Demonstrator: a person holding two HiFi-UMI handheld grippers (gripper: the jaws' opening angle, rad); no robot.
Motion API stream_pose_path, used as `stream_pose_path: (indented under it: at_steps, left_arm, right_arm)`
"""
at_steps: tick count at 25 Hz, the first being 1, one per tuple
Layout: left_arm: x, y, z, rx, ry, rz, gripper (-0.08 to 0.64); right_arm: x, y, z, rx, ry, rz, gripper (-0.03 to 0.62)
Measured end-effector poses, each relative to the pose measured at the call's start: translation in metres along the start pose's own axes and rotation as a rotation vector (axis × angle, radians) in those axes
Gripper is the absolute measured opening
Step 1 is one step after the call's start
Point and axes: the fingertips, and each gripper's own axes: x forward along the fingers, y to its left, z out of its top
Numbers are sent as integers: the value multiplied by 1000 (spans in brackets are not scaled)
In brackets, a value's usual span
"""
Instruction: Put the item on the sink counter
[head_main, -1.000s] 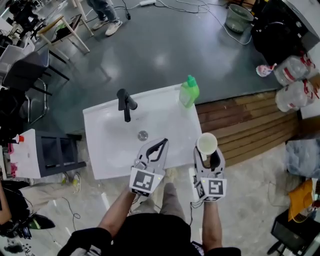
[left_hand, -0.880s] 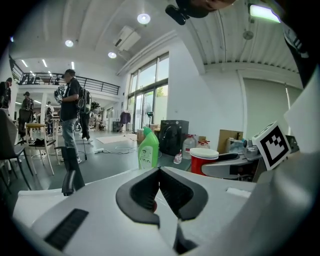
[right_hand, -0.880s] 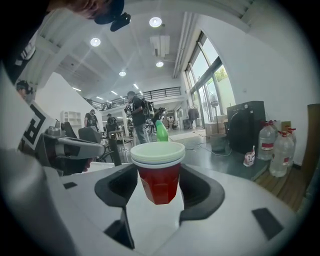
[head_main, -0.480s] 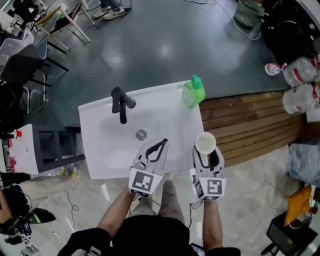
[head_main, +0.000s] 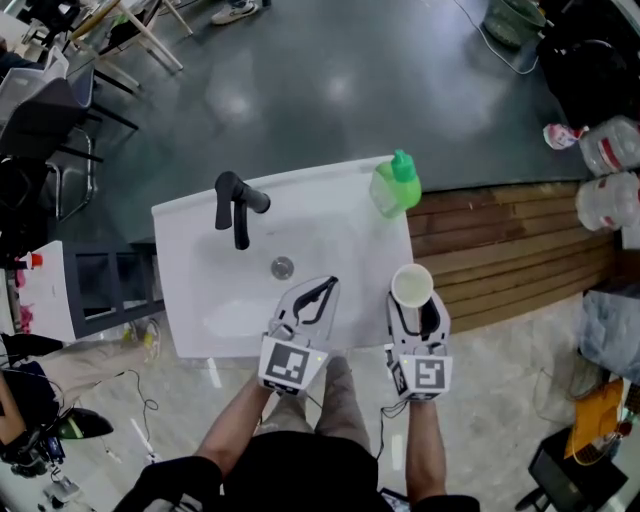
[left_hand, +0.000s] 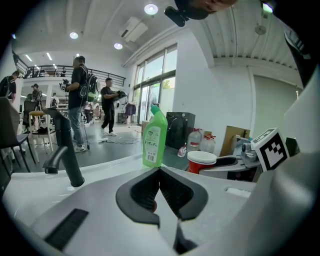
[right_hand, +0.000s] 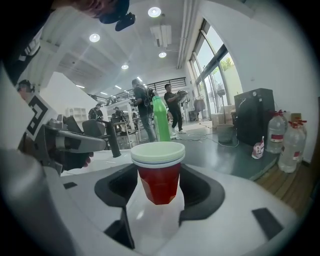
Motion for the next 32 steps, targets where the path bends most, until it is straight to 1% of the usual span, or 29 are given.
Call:
stream_pose_path:
  at_steps: [10,14,21,23,28,32]
  left_arm:
    - [12,3,-11,-16,18,14,2]
    - [13,4,-14,-21,26,18,2]
    - [14,5,-18,-34,24,27,2]
    - [14,4,-18,-32,27,25,2]
    - [13,1,-21,-28,36,21,2]
    - [11,0,-21,-24,35,19,2]
  right_arm:
    - [16,-6,-11,4,7,22,264]
    - [19,-7,-16,1,26,23,264]
    - [22,-7,-18,10,3,39,264]
    - [22,-6,-18,-2,0,40,265]
    - [20,-7,-22,-69,23,17,268]
    - [19,-6,-22,-64,14,6,272]
